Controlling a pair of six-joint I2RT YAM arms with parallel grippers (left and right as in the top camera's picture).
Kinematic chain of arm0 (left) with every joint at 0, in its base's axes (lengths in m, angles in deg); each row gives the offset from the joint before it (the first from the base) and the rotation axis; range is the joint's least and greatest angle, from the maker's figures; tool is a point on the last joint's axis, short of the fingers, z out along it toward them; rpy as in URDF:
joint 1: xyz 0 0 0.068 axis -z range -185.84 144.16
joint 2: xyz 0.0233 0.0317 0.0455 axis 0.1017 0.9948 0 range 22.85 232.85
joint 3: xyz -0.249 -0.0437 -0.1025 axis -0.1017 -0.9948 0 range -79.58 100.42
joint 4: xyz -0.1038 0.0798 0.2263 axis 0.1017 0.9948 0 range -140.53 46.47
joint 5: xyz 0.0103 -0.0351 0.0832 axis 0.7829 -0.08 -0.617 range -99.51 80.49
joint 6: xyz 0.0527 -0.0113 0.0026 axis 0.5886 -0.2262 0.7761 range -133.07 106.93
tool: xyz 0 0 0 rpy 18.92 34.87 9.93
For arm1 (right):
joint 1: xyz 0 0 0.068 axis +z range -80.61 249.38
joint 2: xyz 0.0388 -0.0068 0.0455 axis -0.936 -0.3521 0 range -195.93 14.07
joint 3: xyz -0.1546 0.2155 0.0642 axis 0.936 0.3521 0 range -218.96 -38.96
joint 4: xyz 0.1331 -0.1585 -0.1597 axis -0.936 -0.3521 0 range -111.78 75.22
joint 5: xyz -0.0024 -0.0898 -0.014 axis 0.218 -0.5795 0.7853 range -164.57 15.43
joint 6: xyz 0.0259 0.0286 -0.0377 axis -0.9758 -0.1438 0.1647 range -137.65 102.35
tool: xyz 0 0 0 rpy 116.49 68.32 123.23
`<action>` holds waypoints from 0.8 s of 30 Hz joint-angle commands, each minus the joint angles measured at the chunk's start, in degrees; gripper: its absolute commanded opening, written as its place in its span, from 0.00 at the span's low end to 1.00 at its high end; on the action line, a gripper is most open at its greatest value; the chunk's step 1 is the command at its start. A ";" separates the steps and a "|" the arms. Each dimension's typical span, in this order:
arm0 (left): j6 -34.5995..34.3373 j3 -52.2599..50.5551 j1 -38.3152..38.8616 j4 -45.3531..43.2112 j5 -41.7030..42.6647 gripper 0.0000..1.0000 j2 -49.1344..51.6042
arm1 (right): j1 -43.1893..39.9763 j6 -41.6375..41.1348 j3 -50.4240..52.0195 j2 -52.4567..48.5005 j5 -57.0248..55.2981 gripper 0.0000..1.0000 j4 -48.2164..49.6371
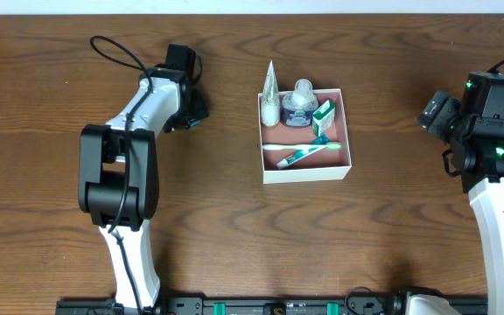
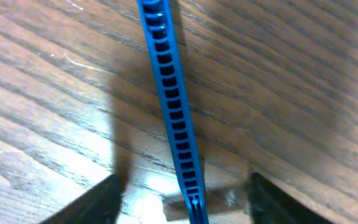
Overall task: Pack container
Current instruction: 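Move the left gripper to the blue razor and grasp its handle, then carry the razor into the box and release it beside the toothpaste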
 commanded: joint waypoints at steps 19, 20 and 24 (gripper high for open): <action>0.57 0.83 -0.24 1.16 -0.04 0.06 1.29 | -0.31 0.68 -0.52 0.04 -0.61 0.99 -0.04; 0.63 0.85 -0.24 1.51 -0.04 0.05 1.25 | -0.31 0.68 -0.52 0.04 -0.59 0.99 -0.04; 4.83 0.98 -0.26 3.10 1.88 0.05 0.31 | -0.31 0.68 -0.52 0.04 -0.59 0.99 -0.04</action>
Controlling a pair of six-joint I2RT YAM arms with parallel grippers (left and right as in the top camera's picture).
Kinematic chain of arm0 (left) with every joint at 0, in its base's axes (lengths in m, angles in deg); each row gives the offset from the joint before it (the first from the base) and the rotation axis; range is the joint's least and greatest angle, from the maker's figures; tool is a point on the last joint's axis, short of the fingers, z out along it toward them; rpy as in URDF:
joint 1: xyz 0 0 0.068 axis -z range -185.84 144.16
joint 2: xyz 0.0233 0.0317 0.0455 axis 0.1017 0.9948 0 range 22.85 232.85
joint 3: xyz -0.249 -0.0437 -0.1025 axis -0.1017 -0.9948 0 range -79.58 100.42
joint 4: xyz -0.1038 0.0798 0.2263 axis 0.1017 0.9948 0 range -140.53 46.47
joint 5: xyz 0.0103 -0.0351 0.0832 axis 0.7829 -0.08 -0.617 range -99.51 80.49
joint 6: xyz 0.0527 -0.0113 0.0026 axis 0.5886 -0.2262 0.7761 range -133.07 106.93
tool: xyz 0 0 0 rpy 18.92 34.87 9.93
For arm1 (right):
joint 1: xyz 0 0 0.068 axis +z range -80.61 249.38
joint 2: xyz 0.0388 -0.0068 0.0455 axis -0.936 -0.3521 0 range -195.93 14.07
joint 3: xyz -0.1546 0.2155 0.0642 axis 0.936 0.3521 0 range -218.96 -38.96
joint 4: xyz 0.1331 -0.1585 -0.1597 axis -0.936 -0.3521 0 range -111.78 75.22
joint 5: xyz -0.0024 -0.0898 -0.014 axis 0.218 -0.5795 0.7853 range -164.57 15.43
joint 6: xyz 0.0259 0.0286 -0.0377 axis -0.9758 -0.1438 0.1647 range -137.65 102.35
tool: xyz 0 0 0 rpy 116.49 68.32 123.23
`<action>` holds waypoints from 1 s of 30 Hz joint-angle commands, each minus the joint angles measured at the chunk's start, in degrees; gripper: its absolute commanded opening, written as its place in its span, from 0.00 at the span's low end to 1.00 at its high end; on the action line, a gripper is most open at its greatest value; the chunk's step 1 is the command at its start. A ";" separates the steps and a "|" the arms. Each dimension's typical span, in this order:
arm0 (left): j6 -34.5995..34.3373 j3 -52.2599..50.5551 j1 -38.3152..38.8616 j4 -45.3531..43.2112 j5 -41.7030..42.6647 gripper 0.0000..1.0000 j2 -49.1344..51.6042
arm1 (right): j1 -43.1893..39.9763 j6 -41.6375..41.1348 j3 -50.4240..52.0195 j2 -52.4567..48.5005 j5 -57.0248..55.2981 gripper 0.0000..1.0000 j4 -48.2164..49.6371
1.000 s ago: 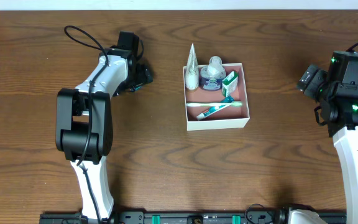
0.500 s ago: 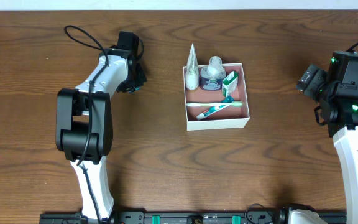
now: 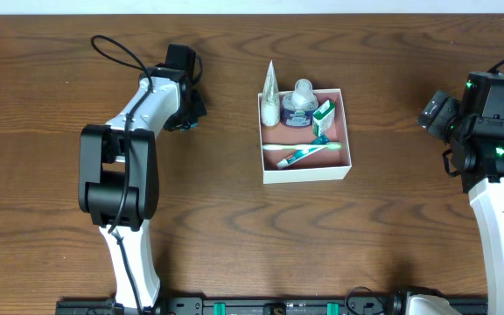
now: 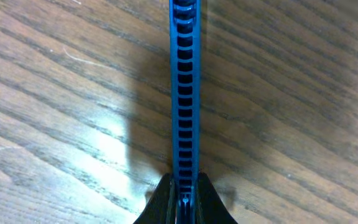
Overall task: Pack container
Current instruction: 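Carry the razor into the box and release it beside the toothpaste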
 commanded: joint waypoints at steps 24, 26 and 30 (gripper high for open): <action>21.62 0.74 6.10 8.81 14.56 0.06 -35.39 | -0.31 0.70 -0.52 0.04 -0.61 0.99 -0.04; 27.80 0.74 9.79 10.40 14.56 0.06 -36.96 | -0.31 0.68 -0.52 0.04 -0.59 0.99 -0.04; 38.80 0.74 18.56 13.77 14.53 0.06 -37.81 | -0.31 0.68 -0.52 0.04 -0.61 0.99 -0.04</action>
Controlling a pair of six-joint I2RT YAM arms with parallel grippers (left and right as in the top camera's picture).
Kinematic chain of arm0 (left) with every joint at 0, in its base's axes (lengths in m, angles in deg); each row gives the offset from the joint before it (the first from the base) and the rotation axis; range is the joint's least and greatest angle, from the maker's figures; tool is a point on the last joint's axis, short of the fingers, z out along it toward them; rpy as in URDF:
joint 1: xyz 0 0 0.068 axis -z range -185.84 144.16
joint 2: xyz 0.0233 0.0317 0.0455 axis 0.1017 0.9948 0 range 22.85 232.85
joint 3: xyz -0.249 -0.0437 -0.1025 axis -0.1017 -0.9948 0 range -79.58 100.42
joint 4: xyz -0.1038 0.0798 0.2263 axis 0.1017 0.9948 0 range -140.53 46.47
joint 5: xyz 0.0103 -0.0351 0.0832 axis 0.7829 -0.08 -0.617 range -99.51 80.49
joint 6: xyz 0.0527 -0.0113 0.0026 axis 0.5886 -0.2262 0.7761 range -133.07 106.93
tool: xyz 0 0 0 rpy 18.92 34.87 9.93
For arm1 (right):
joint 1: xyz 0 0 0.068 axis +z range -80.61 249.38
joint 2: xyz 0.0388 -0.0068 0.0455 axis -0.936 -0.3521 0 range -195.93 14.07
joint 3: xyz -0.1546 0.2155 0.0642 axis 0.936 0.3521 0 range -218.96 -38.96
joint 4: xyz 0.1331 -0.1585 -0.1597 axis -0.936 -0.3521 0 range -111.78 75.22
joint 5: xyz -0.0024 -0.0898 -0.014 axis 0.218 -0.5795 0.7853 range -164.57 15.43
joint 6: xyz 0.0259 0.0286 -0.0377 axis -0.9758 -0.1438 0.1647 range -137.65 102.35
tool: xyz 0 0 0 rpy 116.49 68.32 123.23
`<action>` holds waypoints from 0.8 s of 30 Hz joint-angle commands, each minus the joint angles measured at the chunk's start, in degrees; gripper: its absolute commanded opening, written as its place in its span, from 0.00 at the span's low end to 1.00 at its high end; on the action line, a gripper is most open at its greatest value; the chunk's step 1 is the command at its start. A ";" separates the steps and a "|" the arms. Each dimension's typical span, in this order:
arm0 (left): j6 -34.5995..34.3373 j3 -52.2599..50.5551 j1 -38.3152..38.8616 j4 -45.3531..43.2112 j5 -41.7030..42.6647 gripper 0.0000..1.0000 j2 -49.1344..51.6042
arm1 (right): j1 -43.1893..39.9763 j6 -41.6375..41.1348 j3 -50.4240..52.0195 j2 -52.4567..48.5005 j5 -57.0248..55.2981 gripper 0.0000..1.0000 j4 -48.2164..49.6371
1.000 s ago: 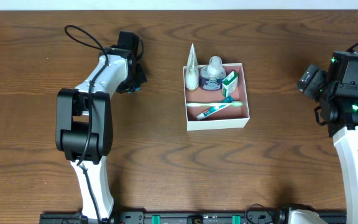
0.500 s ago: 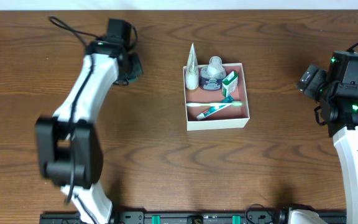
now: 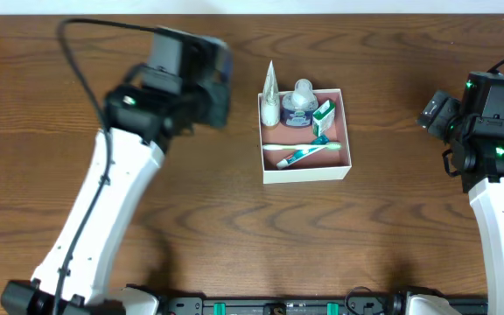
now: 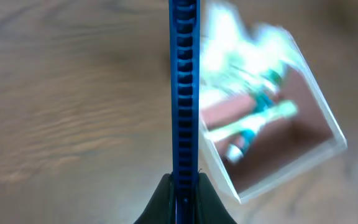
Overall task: Pack container
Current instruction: 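Carry the razor into the box and release it beside the toothpaste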
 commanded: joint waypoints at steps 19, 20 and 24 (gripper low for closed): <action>45.03 -0.33 19.58 0.39 -1.16 0.06 11.72 | -0.31 0.68 -0.52 0.04 -0.59 0.99 -0.04; 45.75 -0.33 19.58 -0.39 -2.23 0.06 12.87 | -0.31 0.68 -0.52 0.04 -0.59 0.99 -0.04; 46.05 -0.33 19.58 -3.96 -4.94 0.06 17.38 | -0.31 0.68 -0.52 0.04 -0.59 0.99 -0.04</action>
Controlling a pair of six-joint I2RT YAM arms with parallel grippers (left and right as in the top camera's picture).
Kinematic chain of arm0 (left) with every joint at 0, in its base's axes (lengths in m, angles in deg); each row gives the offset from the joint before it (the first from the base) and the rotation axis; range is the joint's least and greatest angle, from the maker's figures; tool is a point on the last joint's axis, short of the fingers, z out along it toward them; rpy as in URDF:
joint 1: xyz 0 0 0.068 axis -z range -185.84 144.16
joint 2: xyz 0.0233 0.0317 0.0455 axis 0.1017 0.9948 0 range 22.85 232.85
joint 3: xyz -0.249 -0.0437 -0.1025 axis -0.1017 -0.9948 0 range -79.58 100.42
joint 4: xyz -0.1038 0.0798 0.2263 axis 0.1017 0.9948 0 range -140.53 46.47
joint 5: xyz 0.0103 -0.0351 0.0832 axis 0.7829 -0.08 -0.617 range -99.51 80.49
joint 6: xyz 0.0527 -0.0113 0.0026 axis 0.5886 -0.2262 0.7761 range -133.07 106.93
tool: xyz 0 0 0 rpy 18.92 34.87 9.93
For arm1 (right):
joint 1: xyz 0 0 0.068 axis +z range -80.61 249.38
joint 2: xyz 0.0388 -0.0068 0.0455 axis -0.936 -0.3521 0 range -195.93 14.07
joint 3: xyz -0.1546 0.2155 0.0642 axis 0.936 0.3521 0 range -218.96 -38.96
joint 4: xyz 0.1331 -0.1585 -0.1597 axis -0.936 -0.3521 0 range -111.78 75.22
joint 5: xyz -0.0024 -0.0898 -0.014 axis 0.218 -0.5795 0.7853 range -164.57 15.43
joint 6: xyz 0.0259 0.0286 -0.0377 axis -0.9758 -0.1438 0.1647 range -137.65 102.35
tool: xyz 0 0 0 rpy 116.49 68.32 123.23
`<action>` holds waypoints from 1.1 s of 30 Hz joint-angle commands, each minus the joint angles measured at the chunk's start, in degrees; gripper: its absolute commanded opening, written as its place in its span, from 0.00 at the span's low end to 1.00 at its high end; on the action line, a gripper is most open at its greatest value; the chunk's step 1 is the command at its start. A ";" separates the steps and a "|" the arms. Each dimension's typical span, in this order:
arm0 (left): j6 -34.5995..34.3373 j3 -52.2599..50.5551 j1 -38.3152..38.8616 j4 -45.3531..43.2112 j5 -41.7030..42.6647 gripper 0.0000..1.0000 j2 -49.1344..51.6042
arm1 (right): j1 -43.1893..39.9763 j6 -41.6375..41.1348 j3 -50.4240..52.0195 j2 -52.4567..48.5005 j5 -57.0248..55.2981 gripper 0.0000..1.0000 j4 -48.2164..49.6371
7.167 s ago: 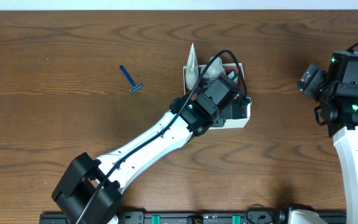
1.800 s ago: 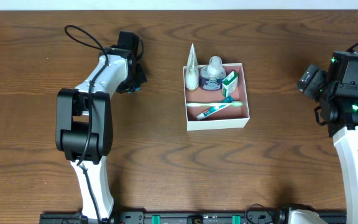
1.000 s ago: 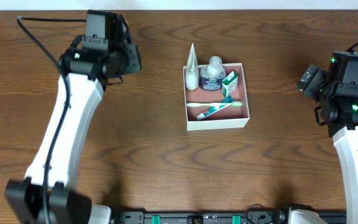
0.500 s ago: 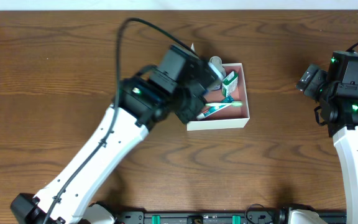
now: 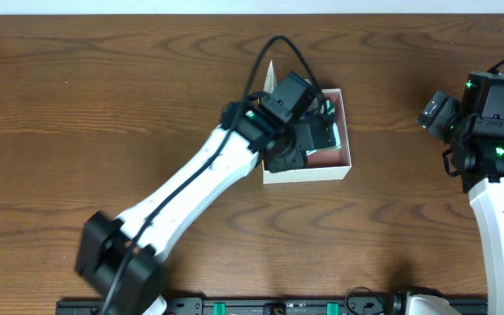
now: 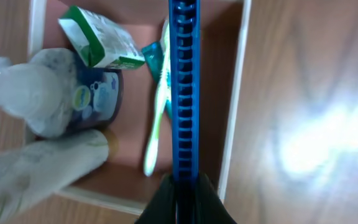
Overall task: Pack container
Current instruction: 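Carry the razor into the box and release it beside the toothpaste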
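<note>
My left gripper (image 6: 184,198) is shut on a blue comb (image 6: 184,93), which hangs over the white box (image 5: 335,171) with the pink floor. In the left wrist view the box (image 6: 236,93) holds a green-and-white toothbrush (image 6: 158,118), a small green-and-white carton (image 6: 102,38), a dark blue tub (image 6: 98,99) and a whitish tube (image 6: 36,171). Overhead, the left arm (image 5: 283,118) covers most of the box. At the right edge my right gripper (image 5: 433,114) stays away from the box; its fingers are not clear.
Brown wooden table (image 5: 392,227) all round the box. The right arm's white body (image 5: 501,219) runs down the right side. A black rail (image 5: 278,306) lies along the front edge.
My left arm has moved right with the comb, from left of the box to directly over it. The right arm has not moved.
My left gripper stood open round the blue comb on the table at far left. Then it was shut on the comb there. Then it held the comb up beside the box, and now holds it over the box.
</note>
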 commanded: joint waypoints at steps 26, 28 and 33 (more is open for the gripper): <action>1.36 -0.33 -0.20 -5.51 -7.56 0.98 2.58 | -0.31 0.70 -0.52 0.04 -0.59 0.99 -0.04; -0.37 -0.33 -0.20 -5.31 -7.56 0.98 0.31 | -0.31 0.70 -0.52 0.04 -0.59 0.99 -0.04; -4.35 -0.33 0.02 -3.48 -7.32 0.98 -8.22 | -0.31 0.68 -0.52 0.04 -0.59 0.99 -0.04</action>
